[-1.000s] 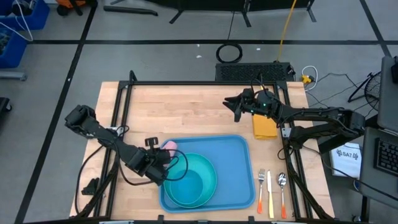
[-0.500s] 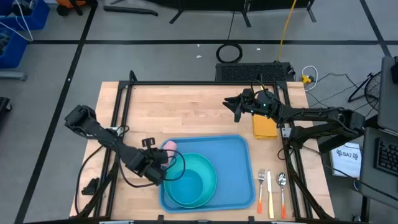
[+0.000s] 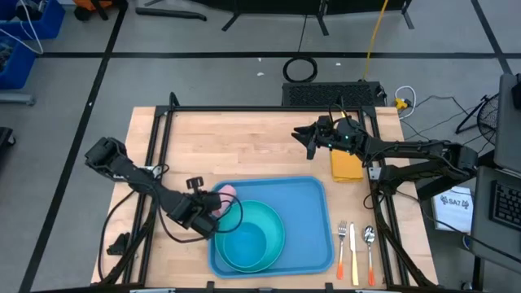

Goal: Set up tray
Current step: Adjust the pink cup on the serving tray, then put the yellow napkin on the serving tray to the right of the green plate

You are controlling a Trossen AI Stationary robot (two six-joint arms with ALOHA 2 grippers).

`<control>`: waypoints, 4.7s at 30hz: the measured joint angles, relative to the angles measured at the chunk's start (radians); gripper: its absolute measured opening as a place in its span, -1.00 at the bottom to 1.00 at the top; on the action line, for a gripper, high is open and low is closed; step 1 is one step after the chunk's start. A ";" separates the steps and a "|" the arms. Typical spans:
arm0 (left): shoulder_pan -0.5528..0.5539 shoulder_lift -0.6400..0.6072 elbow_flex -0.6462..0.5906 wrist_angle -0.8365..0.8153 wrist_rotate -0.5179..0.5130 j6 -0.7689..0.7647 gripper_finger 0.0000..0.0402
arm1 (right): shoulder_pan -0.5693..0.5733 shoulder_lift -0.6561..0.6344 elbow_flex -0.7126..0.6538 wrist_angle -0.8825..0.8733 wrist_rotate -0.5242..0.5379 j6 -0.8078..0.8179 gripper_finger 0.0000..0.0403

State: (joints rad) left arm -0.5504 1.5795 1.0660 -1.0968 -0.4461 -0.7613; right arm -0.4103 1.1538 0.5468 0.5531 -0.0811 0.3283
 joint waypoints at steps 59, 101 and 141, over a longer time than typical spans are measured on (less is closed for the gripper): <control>0.668 0.112 0.175 -0.360 0.755 0.418 -0.98 | 0.000 0.000 0.000 0.004 0.008 -0.026 -0.42; 0.607 -0.032 0.422 -0.078 0.424 0.535 -0.71 | 0.000 -0.025 0.000 -0.059 -0.002 -0.071 -0.42; 0.526 -1.017 -0.980 1.584 0.525 0.543 -0.71 | -0.184 -0.570 0.000 -1.529 0.132 0.287 -0.42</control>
State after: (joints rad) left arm -0.0245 0.5627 0.0856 0.4875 0.0784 -0.2187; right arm -0.5945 0.5836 0.5465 -0.9762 0.0506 0.6154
